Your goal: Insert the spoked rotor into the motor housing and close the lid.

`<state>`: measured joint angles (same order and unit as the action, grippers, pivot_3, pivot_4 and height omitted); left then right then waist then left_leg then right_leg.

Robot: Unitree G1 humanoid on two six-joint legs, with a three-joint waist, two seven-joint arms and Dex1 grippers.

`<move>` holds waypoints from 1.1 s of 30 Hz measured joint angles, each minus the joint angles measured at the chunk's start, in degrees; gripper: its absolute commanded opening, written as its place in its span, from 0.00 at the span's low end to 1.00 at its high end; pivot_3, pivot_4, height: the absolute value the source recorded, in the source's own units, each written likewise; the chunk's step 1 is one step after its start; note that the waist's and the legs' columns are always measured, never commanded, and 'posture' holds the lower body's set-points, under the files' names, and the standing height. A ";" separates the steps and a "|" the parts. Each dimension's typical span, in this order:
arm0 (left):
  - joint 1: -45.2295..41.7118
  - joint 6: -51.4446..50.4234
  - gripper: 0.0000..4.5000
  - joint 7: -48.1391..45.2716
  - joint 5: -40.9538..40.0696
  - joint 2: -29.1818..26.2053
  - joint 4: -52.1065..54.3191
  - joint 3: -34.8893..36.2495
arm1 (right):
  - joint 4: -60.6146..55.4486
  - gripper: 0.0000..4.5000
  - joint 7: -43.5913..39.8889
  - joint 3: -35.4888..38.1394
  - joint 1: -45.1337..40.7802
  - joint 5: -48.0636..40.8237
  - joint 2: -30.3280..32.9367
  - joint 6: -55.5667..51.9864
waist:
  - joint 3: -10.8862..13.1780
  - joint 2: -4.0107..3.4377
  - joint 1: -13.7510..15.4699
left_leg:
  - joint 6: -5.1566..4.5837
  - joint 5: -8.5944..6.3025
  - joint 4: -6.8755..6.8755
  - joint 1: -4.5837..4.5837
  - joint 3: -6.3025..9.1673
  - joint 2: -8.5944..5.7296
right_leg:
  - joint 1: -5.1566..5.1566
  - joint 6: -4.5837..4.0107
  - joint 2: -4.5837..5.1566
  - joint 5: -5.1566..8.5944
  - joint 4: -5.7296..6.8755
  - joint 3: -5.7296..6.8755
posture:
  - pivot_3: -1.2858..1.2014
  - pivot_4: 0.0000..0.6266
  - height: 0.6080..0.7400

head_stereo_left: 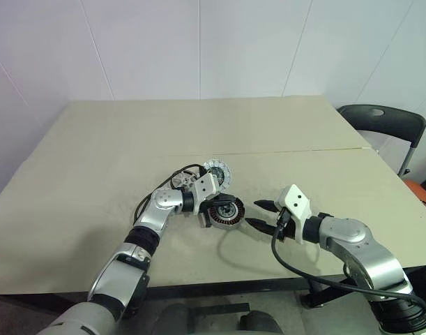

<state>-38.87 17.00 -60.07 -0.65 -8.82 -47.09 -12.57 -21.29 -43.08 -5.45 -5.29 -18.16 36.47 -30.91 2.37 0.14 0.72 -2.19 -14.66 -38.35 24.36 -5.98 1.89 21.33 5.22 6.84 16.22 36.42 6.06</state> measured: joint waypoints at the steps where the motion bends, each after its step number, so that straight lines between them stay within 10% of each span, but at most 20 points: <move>1: -0.02 -0.02 0.01 -0.13 -0.01 -0.01 -0.02 0.01 | 0.04 0.63 -0.04 0.00 0.00 0.00 0.00 0.04 | 0.00 0.00 0.00 | 0.00 0.00 0.00 0.00 0.00 0.00 | 0.00 0.00 0.00 0.00 0.00 0.00 | 0.52 0.00 1.00; 33: 0.18 -5.77 0.01 -6.89 -1.57 -1.93 2.59 -1.28 | 1.46 0.63 -0.88 -0.01 -0.44 1.12 -0.20 0.87 | -0.01 0.00 -0.09 | -0.02 -0.02 -0.47 0.00 0.05 0.08 | 0.04 -0.01 -0.01 0.01 0.45 0.00 | 0.52 0.00 1.00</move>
<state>-38.69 11.23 -66.96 -2.22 -10.75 -44.49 -13.85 -19.83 -43.97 -5.46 -5.73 -17.04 36.28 -30.04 2.36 0.14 0.62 -2.20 -14.69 -38.82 24.36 -5.93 1.97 21.37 5.21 6.83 16.23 36.86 6.05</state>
